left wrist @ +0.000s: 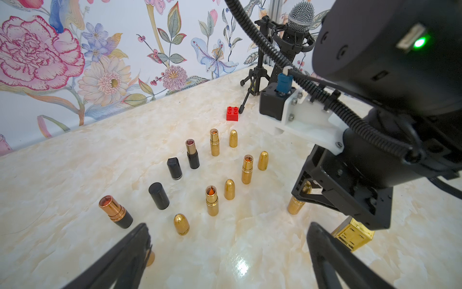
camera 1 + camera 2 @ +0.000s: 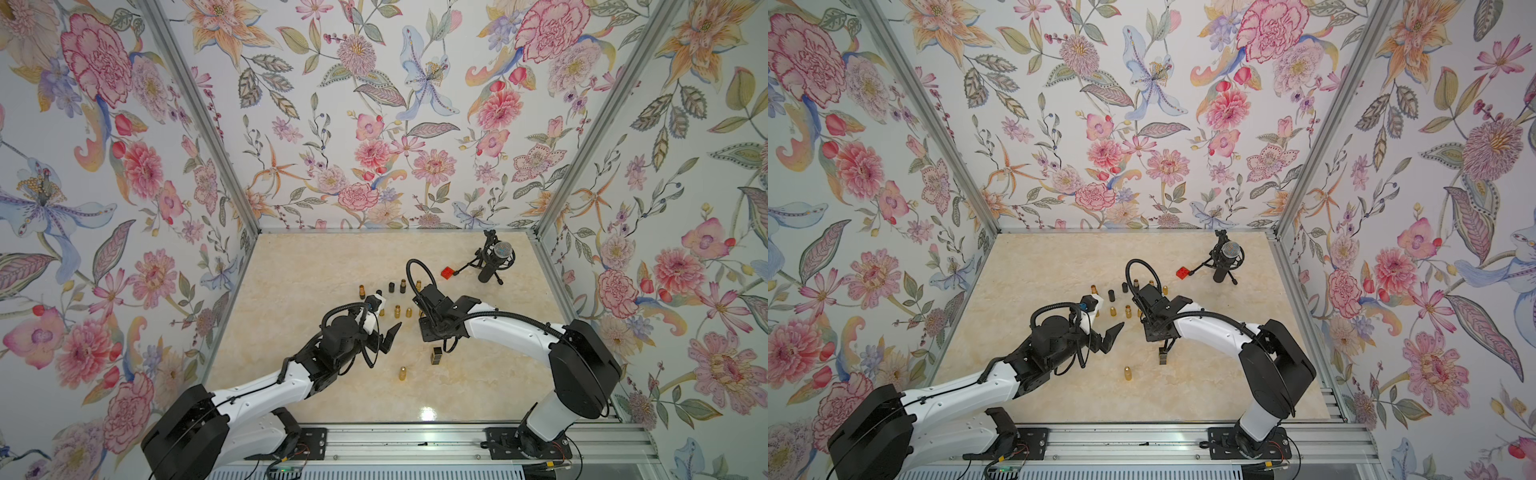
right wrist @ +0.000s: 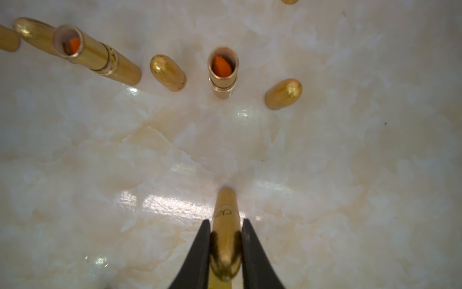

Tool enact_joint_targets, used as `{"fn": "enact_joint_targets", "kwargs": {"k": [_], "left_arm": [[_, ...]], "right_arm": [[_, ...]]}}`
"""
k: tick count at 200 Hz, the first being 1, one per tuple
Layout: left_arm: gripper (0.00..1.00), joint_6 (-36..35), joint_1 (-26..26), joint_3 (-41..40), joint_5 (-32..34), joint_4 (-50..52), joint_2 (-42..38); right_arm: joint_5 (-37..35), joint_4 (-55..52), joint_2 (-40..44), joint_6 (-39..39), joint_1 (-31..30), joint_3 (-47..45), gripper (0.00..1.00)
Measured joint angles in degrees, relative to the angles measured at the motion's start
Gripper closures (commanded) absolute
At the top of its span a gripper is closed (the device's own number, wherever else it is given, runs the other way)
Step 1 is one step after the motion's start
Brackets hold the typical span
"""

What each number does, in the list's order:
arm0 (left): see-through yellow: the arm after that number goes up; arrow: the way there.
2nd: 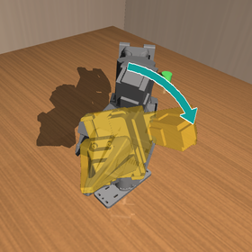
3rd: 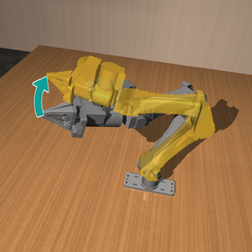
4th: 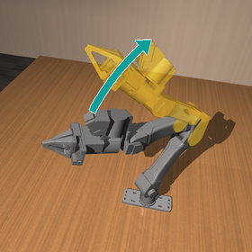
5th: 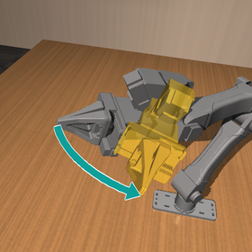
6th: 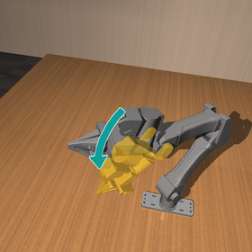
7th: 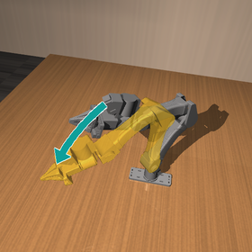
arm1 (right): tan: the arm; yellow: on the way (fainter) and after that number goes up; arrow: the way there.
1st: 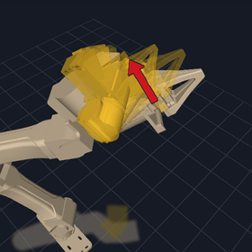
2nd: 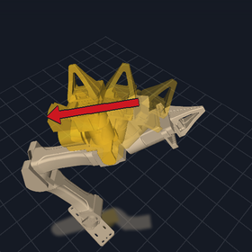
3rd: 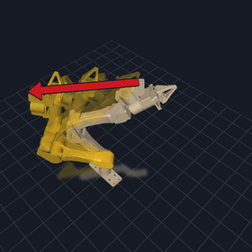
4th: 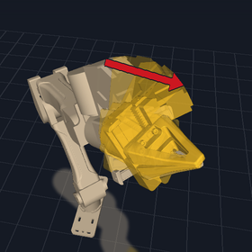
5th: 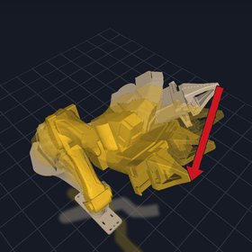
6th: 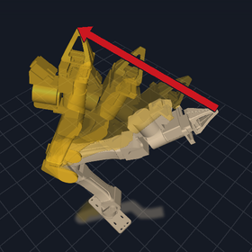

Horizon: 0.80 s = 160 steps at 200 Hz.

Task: Open the lipstick cap
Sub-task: Pick up the lipstick at the center of the board.

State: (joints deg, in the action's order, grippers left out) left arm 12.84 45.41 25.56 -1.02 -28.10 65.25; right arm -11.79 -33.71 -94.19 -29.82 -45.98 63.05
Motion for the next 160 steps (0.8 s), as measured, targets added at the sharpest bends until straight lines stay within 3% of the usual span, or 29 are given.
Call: {"fn": "enact_joint_targets", "kwargs": {"k": [63, 121, 160], "left_arm": [[0.03, -3.74, 0.00, 1.38, -2.23, -0.26, 0.92], [0.16, -8.98, 0.00, 1.51, -12.31, -7.02, 5.81], [0.31, -11.23, 0.00, 1.46, -16.55, -11.65, 9.79]], "right_arm": [[3.89, -2.97, 5.01, 0.24, -1.01, 7.15, 0.78], [10.21, -7.28, 8.57, 0.17, -1.33, 13.53, 0.78], [14.12, -9.53, 9.77, -0.17, -1.84, 15.69, 0.78]]}}
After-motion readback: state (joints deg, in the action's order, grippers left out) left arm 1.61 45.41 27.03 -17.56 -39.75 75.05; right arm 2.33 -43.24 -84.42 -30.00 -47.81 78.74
